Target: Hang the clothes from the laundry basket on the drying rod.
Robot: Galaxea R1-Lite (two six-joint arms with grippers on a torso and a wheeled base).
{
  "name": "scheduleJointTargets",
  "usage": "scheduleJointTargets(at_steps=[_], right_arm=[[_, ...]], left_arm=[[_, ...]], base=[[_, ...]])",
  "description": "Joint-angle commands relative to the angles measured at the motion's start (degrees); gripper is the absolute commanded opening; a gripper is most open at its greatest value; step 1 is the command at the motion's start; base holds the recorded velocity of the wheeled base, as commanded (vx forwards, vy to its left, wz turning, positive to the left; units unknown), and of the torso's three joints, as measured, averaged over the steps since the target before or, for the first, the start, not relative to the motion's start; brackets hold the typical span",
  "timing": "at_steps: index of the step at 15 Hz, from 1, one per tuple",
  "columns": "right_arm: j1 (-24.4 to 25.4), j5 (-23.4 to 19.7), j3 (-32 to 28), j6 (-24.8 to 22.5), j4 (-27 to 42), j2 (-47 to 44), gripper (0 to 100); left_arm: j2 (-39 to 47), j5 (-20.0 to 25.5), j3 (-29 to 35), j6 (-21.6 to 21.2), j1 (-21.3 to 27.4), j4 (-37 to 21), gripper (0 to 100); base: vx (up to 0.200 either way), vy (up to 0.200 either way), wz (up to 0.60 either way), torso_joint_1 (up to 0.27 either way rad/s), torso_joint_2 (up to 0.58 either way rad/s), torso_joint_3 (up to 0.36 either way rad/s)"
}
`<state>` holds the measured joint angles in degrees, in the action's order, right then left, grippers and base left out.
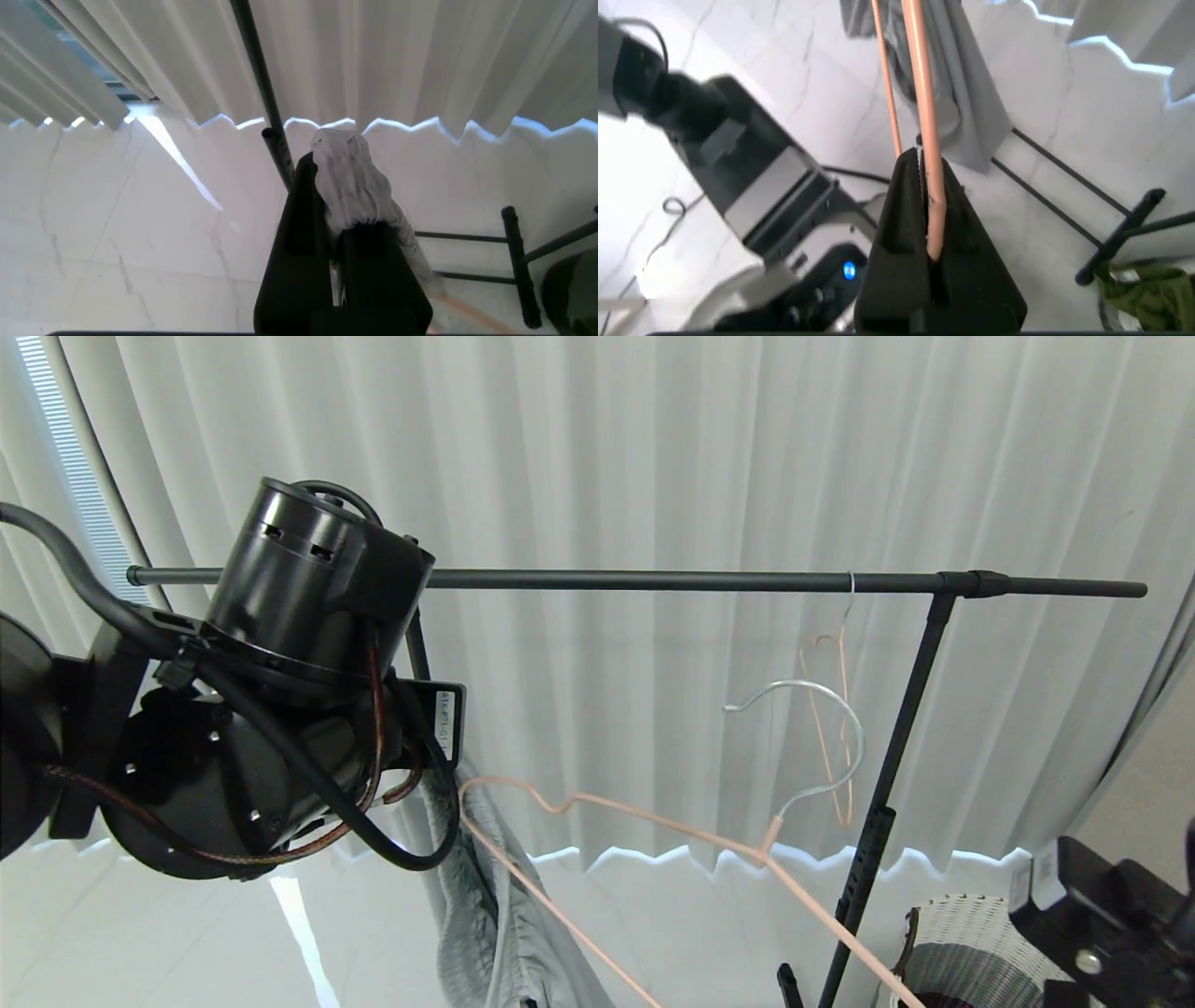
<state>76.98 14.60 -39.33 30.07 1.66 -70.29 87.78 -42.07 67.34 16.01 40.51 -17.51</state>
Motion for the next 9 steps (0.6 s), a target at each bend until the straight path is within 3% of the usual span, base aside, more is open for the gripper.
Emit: scheduleJointTargets(at_steps=[1,7,9], right_arm=[[-1.31,0.16,-0.14,-0.10,-3.50,-5.21,0],[-2.36,0.34,-0.40,-0.54,-12.47,-11.45,0],[-2.63,1.57,-0.93,-0.54,-13.52,-13.56,0]], left_arm=[[0.02,-0.03,0.07,0.08,0.27,0.02,0],[-0.33,-0.03,-0.10,1.04,2.64,0.02,0],[-1.12,-0.03,0.07,1.31,5.90,0.02,0]], base=[[0.000,0.000,0.00,0.000,0.00,0.000],[0.000,0.000,0.00,0.000,0.00,0.000],[0.000,0.000,0.00,0.000,0.00,0.000]])
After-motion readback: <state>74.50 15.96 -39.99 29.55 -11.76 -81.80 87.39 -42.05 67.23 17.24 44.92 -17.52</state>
